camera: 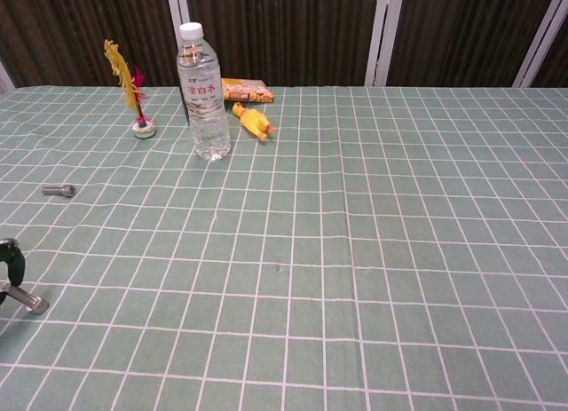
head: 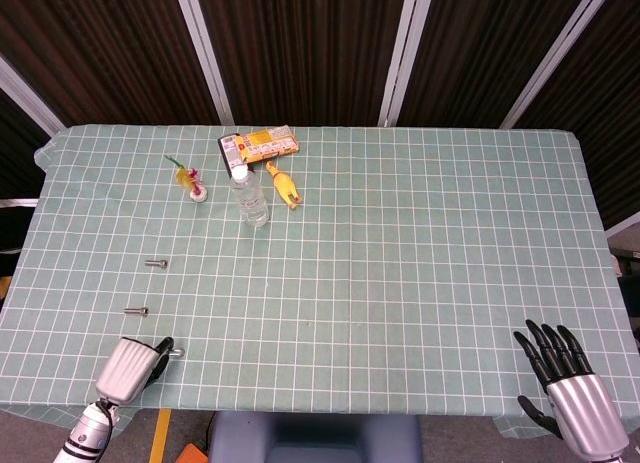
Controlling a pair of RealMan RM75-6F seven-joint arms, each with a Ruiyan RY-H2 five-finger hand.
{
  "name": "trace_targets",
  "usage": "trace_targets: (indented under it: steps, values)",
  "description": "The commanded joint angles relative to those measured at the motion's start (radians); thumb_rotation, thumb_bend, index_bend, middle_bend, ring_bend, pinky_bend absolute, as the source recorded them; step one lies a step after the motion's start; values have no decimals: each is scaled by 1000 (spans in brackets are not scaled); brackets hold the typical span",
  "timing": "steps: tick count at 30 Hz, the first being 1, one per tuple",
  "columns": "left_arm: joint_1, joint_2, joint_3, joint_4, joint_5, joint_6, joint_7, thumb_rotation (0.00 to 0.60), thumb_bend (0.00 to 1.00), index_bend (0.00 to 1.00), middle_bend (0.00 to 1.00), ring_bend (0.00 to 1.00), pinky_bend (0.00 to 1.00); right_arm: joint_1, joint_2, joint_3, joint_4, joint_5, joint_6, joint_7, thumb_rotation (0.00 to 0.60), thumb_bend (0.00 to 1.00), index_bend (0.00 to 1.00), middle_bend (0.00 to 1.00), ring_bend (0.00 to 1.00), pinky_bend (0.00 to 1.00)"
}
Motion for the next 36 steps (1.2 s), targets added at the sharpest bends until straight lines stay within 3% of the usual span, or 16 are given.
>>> trace_targets:
  steps: [1, 11, 15, 18, 21, 29, 36]
  values:
    - [-1, 1, -2, -4, -1, -3, 5, 600, 465, 439, 1000, 1000, 1000, 0, 0, 0, 0, 1, 0, 0, 600, 283, 0, 0, 0, 0]
    - [5, 20, -15, -26, -1, 35, -34, 600, 462, 363, 1000, 1000, 1000, 0, 2, 1, -1, 1, -1, -1, 600, 283, 0, 0, 0, 0]
    - [16, 51, -65, -40, -34, 106, -134, 600, 461, 370, 1000, 1000, 1000, -1, 3, 1, 0, 1, 2, 2, 600, 283, 0, 0, 0, 0]
    - [10, 63, -127, -25, -132, 62, -256, 600, 461, 395, 1000, 1000, 1000, -1, 1, -1, 1, -3, -1, -3, 600, 283, 0, 0, 0, 0]
    - [-9, 52, -159, 41, -208, -31, -336, 600, 461, 403, 1000, 1000, 1000, -3, -1, -3, 2, -8, 1, -8, 600, 283, 0, 0, 0, 0]
    - [-49, -56, -184, 267, -276, -170, -443, 600, 459, 447, 1000, 1000, 1000, 4, -9, 0, -3, 3, -25, -30, 600, 283, 0, 0, 0, 0]
    - [-67, -108, -188, 384, -284, -195, -482, 600, 460, 448, 1000, 1000, 1000, 8, -14, 5, -7, 12, -35, -41, 600, 283, 0, 0, 0, 0]
